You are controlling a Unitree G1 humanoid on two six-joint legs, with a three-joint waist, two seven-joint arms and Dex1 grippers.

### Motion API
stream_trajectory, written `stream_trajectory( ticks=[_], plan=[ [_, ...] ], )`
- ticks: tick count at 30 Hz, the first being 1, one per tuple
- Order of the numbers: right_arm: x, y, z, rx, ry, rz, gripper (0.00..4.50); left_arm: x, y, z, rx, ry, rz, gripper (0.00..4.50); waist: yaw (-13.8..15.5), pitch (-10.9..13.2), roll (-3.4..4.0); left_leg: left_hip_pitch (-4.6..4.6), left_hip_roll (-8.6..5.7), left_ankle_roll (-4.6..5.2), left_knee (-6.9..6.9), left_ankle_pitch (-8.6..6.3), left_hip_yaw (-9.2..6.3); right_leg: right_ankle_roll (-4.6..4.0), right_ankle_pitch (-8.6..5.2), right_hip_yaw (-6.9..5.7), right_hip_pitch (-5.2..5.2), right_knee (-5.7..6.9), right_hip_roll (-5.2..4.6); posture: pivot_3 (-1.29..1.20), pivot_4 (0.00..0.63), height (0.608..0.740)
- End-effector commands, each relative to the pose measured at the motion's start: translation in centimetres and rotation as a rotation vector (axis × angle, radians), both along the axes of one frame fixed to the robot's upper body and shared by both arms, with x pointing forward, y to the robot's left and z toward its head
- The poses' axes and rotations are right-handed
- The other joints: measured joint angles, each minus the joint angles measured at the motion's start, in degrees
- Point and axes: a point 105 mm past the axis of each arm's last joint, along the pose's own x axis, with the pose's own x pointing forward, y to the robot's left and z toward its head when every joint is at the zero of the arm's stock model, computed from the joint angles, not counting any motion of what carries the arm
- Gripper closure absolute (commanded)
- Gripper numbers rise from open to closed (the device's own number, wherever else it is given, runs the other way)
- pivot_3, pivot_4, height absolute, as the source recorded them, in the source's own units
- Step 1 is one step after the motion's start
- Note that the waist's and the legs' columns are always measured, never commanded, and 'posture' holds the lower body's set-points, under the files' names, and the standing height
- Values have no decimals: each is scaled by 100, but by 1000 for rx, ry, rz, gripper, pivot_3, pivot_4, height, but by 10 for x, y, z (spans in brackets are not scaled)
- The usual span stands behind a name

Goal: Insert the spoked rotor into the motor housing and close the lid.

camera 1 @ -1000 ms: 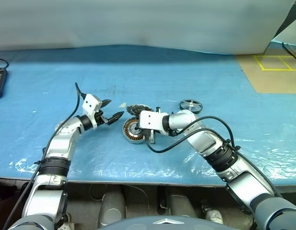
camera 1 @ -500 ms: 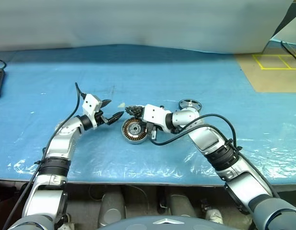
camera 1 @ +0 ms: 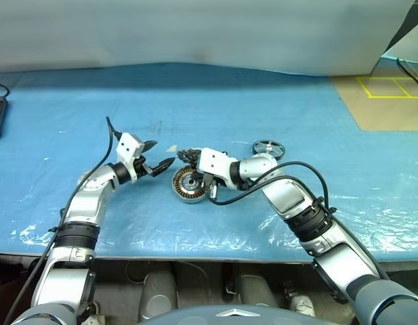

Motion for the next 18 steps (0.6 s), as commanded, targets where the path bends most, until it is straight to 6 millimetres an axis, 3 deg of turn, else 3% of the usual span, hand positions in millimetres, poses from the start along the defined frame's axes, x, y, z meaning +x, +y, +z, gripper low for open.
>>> stream_trajectory(
  ticks=[1,5,13,18],
  plan=[
    [-1,3,5,33,-7,6,4480,1,1,12,9,-48,-3,0,-2,0,0,0,0,0,0,0,0,0,0,0,0,0,0,0,150,740],
    [-2,-1,-9,3,18,-1,4480,1,1,12,9,-49,-2,0,4,0,0,0,-1,0,0,0,0,0,0,0,1,-1,-1,0,150,740],
    [-1,-4,-13,-36,-4,6,4480,1,2,12,9,-48,4,0,6,0,0,2,-1,0,0,0,0,0,0,0,2,0,-1,0,150,740],
    [6,-8,-4,-63,-76,0,4480,0,1,11,7,-47,4,0,5,0,0,2,-1,0,1,0,0,0,0,0,2,0,-1,0,150,740]
  ],
)
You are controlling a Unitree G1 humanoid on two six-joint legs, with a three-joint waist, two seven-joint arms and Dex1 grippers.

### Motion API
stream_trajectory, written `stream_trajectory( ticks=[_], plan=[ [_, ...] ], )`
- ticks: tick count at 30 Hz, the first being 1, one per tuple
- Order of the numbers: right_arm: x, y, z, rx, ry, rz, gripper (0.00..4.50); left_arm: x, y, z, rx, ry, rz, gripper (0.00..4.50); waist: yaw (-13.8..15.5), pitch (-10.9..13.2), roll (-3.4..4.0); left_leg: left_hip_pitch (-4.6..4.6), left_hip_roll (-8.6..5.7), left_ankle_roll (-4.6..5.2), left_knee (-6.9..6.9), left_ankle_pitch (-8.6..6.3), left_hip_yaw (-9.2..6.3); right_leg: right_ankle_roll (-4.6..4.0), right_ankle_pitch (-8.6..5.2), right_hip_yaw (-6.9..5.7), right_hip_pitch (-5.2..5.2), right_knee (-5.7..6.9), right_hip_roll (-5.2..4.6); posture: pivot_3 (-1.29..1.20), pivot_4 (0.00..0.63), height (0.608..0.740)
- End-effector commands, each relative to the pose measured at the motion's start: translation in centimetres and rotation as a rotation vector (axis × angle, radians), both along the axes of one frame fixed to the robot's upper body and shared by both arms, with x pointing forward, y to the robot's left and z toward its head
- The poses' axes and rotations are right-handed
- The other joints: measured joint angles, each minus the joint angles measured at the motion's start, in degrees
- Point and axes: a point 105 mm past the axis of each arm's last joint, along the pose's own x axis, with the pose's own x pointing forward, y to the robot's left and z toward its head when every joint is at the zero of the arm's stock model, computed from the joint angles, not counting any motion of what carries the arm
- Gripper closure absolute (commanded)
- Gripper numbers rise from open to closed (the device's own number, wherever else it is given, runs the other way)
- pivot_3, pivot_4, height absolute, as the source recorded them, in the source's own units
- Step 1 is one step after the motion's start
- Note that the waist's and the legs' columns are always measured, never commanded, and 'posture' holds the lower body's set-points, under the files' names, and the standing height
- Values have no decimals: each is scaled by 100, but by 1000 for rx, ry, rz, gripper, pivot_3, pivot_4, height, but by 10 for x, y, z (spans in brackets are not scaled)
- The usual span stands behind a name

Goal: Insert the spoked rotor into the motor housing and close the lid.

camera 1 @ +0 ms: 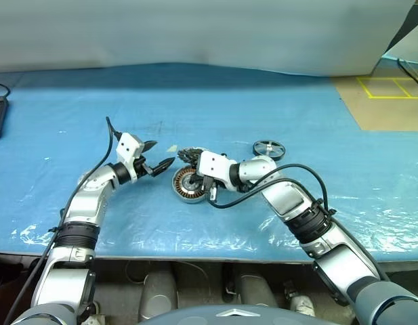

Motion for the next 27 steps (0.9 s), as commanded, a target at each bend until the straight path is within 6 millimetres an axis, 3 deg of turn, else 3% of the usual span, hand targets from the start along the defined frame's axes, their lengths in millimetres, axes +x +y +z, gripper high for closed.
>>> stream_trajectory(
  ticks=[1,9,17,23,27],
  plan=[
    [6,-7,5,-32,-41,-18,4480,0,1,11,7,-47,-2,0,0,0,0,1,0,0,0,0,0,0,0,0,1,0,0,0,150,740],
    [4,0,13,24,-11,-4,4480,0,0,11,7,-46,-5,0,2,0,0,-1,1,0,1,0,-1,0,0,0,0,1,0,0,150,740],
    [1,-10,-16,0,85,-46,4480,0,2,12,12,-47,-3,0,1,0,0,3,1,1,1,0,0,0,0,0,3,1,0,0,150,740],
    [4,-21,-26,-69,45,-70,4480,1,1,13,12,-48,-7,0,1,0,-1,9,0,1,2,0,0,0,0,0,9,1,-1,0,150,740],
    [2,-15,-10,12,43,-64,4480,1,1,13,13,-48,-9,0,14,-1,-1,13,-2,1,2,-1,0,1,-1,0,15,1,-2,0,150,740]
  ],
)
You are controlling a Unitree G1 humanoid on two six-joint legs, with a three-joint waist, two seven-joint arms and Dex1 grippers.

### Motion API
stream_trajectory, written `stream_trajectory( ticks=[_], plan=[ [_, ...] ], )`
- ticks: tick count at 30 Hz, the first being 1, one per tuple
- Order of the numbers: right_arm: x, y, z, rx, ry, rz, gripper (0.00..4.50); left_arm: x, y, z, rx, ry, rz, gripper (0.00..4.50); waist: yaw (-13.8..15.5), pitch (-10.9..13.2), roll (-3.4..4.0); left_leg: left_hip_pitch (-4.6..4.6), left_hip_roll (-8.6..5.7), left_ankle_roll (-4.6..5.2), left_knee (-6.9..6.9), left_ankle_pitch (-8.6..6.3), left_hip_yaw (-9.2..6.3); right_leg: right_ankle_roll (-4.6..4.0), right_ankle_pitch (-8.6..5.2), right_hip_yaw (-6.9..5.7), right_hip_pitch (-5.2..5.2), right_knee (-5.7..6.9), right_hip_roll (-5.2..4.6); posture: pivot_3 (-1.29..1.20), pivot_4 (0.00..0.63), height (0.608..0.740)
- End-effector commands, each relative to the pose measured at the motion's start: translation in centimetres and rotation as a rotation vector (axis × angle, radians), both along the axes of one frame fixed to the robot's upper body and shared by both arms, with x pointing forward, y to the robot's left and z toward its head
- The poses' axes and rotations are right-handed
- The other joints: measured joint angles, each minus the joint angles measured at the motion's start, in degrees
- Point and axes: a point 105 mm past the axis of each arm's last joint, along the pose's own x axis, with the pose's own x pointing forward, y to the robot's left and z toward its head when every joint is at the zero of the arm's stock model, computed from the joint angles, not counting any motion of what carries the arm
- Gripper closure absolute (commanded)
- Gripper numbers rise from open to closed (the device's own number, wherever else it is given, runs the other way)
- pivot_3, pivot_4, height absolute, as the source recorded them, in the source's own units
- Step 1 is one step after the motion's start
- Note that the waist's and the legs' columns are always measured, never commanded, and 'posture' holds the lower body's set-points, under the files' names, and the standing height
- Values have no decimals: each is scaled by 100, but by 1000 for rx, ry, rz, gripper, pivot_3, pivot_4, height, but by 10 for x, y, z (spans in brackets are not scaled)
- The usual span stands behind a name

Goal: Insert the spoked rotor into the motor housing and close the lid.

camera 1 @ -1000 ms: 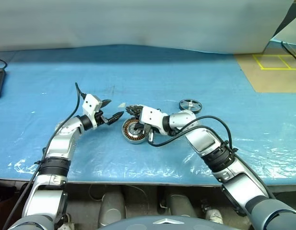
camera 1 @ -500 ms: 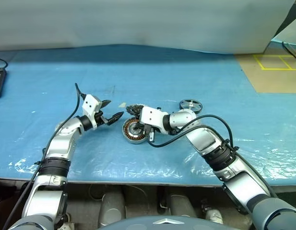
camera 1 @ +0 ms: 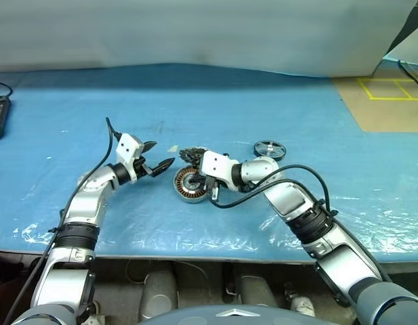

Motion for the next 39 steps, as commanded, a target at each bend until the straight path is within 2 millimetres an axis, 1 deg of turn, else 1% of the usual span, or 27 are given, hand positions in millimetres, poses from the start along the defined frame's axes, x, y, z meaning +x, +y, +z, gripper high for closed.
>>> stream_trajectory(
  ticks=[1,3,5,7,9,11,15,17,19,21,22,24,25,27,29,31,33,35,39],
  plan=[
    [1,-7,1,28,31,-44,4480,2,0,14,12,-52,-10,0,-2,0,0,-1,0,0,1,0,0,0,0,0,0,0,0,0,150,740],
    [2,-4,23,127,41,-59,4480,2,0,14,12,-51,-11,0,-3,0,0,-3,0,0,1,0,-1,0,0,0,-2,0,0,0,150,740],
    [1,-3,35,183,53,-67,4480,2,1,14,11,-51,-12,0,-5,0,0,-11,1,0,0,0,-1,-1,0,-1,-10,0,1,0,150,740],
    [-4,-12,50,251,92,-81,4480,3,0,14,10,-50,-11,0,-5,0,0,-16,1,-1,0,1,-2,-1,1,-1,-13,-1,2,0,150,740],
    [-8,-25,60,285,113,-105,4480,3,1,13,9,-49,-12,0,-2,0,0,-18,2,-1,-4,1,-2,-1,0,-1,-17,-2,2,0,150,740],
    [-11,-42,64,288,114,-149,4480,3,1,12,8,-48,-12,0,9,0,0,-19,1,-1,-5,1,-2,0,0,-1,-16,-3,2,0,150,740],
    [-18,-84,59,265,157,-247,4480,5,0,12,5,-48,-12,0,35,0,0,-16,-1,-1,-4,1,-1,3,-2,0,-12,-5,2,0,150,740],
    [-12,-109,56,222,126,-330,4480,5,0,11,4,-48,-14,0,32,0,0,-16,-2,0,-4,0,-1,12,-7,0,-12,-5,2,0,150,740],
    [7,-141,59,167,62,-462,4480,6,-2,10,5,-48,-20,0,1,0,0,-14,-2,-1,-2,0,-1,38,-22,1,-13,-5,2,0,150,740],
    [25,-172,66,116,-8,-576,4480,7,-5,9,6,-48,-27,0,-6,1,0,-11,-4,-1,0,1,-1,42,-23,1,-13,-4,2,0,150,740],
    [32,-182,68,91,-40,-608,4306,7,-6,9,5,-48,-30,0,-7,0,0,-9,-6,-1,3,1,1,42,-23,1,-12,-3,2,0,150,740],
    [44,-196,72,68,-82,-651,3867,9,-8,9,4,-50,-33,0,-5,0,0,-11,-10,-1,4,1,2,43,-23,3,-12,-2,2,0,150,740],
    [51,-202,74,62,-114,-685,3545,9,-8,10,3,-52,-35,0,-13,0,0,-12,-8,-1,4,1,2,38,-20,2,-12,-2,3,0,150,740],
    [64,-210,77,75,-159,-743,2875,10,-9,10,3,-54,-36,0,-14,0,0,-16,-10,-1,2,1,2,9,-4,1,-16,-2,6,0,150,740],
    [69,-213,75,82,-152,-744,2228,10,-8,10,4,-55,-34,0,-8,0,0,-20,-9,-1,0,1,2,1,-2,1,-19,-2,9,0,150,740],
    [69,-210,73,85,-126,-715,2228,9,-7,10,5,-57,-31,0,-1,0,1,-25,-8,0,-2,1,3,1,-2,1,-20,-3,8,0,150,740],
    [66,-202,73,116,-89,-678,2228,8,-4,9,7,-55,-23,0,4,1,1,-32,-7,2,-1,0,2,1,-3,1,-22,-4,6,0,150,740],
    [61,-195,69,122,-53,-644,2228,6,-2,8,10,-51,-17,0,2,1,1,-32,-5,8,0,-2,2,1,-3,0,-22,-2,6,0,150,740],
    [57,-195,58,102,-23,-637,2228,5,-1,7,10,-50,-14,0,8,1,0,-26,-2,20,5,-10,2,1,-2,-1,-21,3,6,0,150,740]
  ],
)
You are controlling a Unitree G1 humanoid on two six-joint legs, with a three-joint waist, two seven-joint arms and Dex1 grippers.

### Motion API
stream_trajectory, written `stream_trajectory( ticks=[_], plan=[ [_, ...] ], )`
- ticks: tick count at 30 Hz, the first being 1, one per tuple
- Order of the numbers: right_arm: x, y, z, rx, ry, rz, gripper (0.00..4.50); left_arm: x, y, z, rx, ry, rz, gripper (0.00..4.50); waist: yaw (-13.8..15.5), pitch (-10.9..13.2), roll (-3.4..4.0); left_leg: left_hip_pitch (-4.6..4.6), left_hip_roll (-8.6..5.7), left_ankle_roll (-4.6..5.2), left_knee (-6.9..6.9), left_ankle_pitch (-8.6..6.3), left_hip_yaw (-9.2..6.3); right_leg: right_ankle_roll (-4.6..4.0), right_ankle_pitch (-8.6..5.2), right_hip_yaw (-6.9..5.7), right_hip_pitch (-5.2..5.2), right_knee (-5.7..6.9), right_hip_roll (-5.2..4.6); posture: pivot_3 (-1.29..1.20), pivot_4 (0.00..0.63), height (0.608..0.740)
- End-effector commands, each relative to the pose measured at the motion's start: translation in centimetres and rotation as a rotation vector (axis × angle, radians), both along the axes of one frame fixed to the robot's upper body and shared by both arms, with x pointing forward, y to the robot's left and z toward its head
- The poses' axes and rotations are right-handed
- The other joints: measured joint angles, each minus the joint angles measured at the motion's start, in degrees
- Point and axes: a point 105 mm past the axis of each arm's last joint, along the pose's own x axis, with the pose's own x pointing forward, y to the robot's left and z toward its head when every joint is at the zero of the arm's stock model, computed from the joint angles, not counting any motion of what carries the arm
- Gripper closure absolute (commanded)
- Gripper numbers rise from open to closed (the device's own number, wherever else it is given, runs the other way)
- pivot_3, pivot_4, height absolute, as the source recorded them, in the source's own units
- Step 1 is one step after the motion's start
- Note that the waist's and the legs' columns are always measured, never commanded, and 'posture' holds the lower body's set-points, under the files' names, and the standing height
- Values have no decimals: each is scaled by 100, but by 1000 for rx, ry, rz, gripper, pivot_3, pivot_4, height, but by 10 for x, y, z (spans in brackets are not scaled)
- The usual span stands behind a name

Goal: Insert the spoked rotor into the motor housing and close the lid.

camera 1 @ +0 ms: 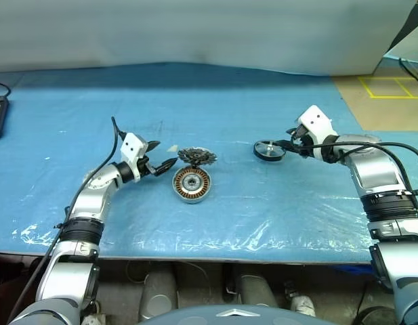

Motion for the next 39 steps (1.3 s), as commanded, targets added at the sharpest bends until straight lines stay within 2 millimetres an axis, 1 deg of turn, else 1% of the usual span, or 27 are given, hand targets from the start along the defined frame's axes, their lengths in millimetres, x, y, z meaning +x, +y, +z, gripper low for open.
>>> stream_trajectory(
  ticks=[1,4,7,10,13,24,27,30,33,39],
  plan=[
    [-5,6,4,7,-12,33,2228,0,4,15,2,-58,6,0,5,0,0,0,0,0,3,0,0,0,0,0,1,0,-1,0,150,740],
    [-10,13,0,12,12,67,2228,1,4,14,3,-58,6,0,10,0,0,-1,-3,0,8,0,0,1,0,0,3,0,-4,0,150,740],
    [-14,17,-11,12,43,79,2228,1,3,15,3,-59,5,0,0,0,0,-1,0,0,6,0,-1,1,0,0,2,0,-2,0,150,740],
    [-12,14,-20,-5,57,59,2228,2,2,15,4,-60,2,0,-4,0,0,-1,0,0,5,0,-1,1,0,-1,1,-1,-1,0,150,740],
    [-11,11,-26,-31,63,62,2228,1,2,15,5,-61,1,0,2,0,0,-2,-3,0,6,0,0,1,0,0,2,-1,-4,0,150,740],
    [-11,8,-29,-148,68,142,2228,2,0,15,4,-59,-3,0,-1,0,0,-1,-2,0,6,0,-1,1,0,-1,3,-1,-3,0,150,740],
    [-9,4,-26,-147,74,142,2228,1,0,14,4,-56,-5,0,-1,0,0,-1,-2,0,6,0,-1,1,0,-1,3,-1,-3,0,150,740],
    [-7,0,-27,-129,93,127,2228,1,0,13,4,-53,-5,0,-1,0,0,-1,-2,0,6,0,0,1,0,-1,3,-1,-3,0,150,740],
    [-5,3,-28,-81,111,119,2228,1,0,13,4,-53,-3,0,-3,0,0,0,-1,1,7,0,0,0,0,-1,3,-1,-3,0,150,740],
    [-1,8,-33,-69,132,113,2228,0,1,12,8,-53,1,0,-4,0,0,0,-1,1,9,0,0,0,0,-1,4,0,-3,0,150,740]
  ],
)
